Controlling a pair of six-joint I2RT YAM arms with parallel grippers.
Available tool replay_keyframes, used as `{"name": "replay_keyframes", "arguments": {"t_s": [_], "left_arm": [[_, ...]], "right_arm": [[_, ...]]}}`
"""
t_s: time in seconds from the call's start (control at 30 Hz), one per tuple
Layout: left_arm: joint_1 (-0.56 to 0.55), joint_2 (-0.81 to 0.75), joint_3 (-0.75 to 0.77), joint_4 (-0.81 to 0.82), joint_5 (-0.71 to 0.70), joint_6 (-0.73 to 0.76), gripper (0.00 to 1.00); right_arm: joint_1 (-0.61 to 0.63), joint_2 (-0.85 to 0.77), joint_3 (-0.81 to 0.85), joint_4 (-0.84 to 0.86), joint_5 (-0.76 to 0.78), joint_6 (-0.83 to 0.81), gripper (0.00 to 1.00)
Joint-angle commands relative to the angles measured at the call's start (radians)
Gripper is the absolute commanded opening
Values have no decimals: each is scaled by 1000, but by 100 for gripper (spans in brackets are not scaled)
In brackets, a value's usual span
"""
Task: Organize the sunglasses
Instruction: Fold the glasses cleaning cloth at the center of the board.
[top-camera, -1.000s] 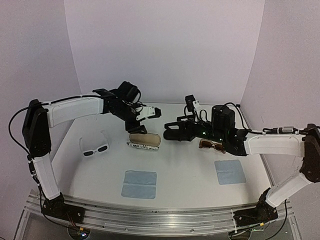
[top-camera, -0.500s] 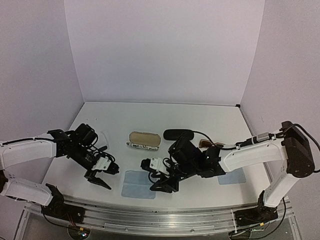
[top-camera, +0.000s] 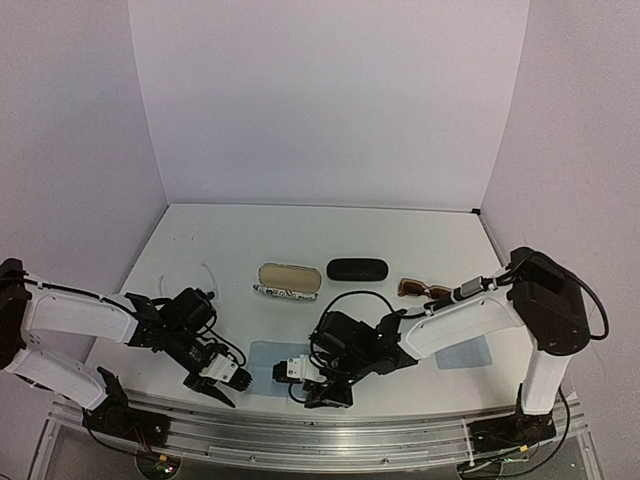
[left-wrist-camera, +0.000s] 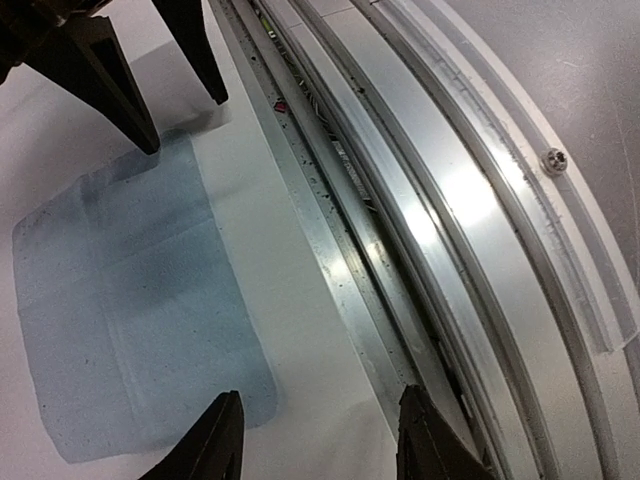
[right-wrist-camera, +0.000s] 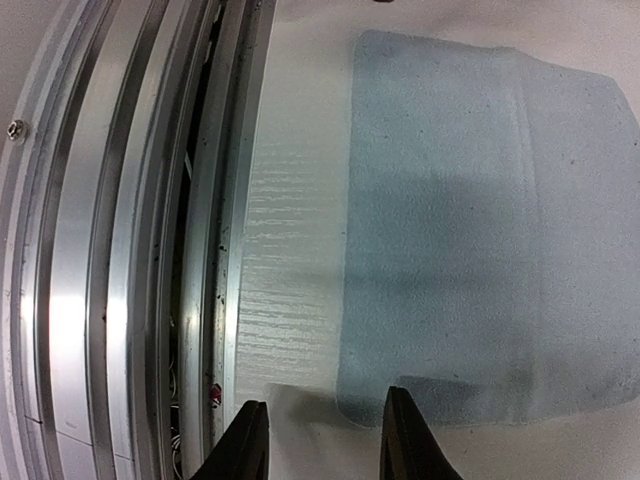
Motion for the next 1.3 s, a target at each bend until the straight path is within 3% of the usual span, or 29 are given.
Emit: {"name": "replay_keyframes", "arguments": {"t_s": [0.0,0.3,0.57,0.87,1.13,1.27], "left_arm": [[-6,49,8,97,-37,11,46],[-8,113,6,132,-108,34,43],[-9,148,5,180,-135,34,37],[-17,160,-35,230,-202,68,27],[-17,147,-34,207,-208,72,0],[-17,144,-25,221,-214,45,0]], "right_arm": [[4,14,48,-23,1,8,30],[4,62,69,-58,48,33,22],[4,63,70,-76,58,29,0],[2,66,85,-77,36,37,0],[-26,46,90,-78,1,51,0],[-25,49,90,-77,-11,34,0]]}}
